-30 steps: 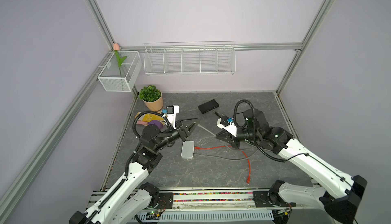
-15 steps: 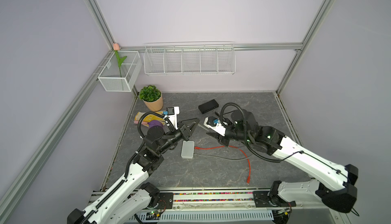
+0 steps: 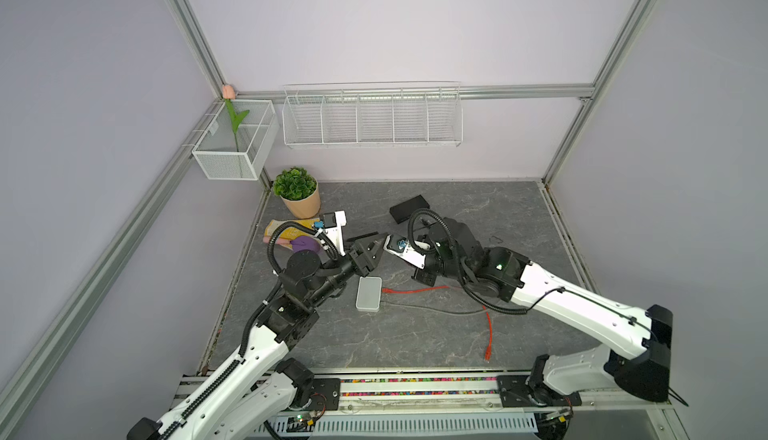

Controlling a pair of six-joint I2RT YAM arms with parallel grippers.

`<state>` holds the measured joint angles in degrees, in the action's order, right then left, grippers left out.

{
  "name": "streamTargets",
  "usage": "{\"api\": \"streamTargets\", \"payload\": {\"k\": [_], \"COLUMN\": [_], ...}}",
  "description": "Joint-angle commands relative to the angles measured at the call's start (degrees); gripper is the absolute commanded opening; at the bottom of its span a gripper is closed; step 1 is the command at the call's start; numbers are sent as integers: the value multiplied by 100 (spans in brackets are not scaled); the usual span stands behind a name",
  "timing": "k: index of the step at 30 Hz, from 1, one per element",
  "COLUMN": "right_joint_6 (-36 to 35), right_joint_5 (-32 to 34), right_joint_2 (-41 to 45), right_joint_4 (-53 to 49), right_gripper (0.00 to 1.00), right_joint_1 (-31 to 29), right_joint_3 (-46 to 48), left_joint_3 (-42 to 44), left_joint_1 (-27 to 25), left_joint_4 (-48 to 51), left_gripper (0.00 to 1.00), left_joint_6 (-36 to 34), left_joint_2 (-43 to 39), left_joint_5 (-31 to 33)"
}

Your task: Insert the plug into the switch port

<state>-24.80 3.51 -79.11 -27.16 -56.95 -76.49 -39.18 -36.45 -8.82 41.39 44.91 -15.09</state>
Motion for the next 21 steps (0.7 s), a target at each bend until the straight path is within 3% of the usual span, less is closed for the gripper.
{"api": "streamTargets", "payload": {"k": [1,4,9,15,21], "right_joint_6": [-293,-527,-1070,-1572,-1685], "right_joint_5": [-1323,-2711,-4204,-4778,-4919], "right_joint_2": [-44,-375,-899,-1611,-1832], "right_joint_4": [-1093,-2116,-3256,-4374,-4649], "right_gripper": [7,7,6,6,6], "right_joint_1": [444,991,1465,1465,1460], "right_joint_3": [-649,-1262,-1974,-2794,-3012], "left_joint_3": [99,105,140,105,103], "left_joint_1": [-29,-29,-29,-29,-29], "left_joint_4": [-90,133,489,521,478], "left_gripper": [79,79,78,75,65], "left_joint_6": [-365,-645,-799,-821,-849], "left_joint_2": [-475,-877,-1212,-1179,-1012], "left_joint_5": [-428,-469,-505,-669,-819]}}
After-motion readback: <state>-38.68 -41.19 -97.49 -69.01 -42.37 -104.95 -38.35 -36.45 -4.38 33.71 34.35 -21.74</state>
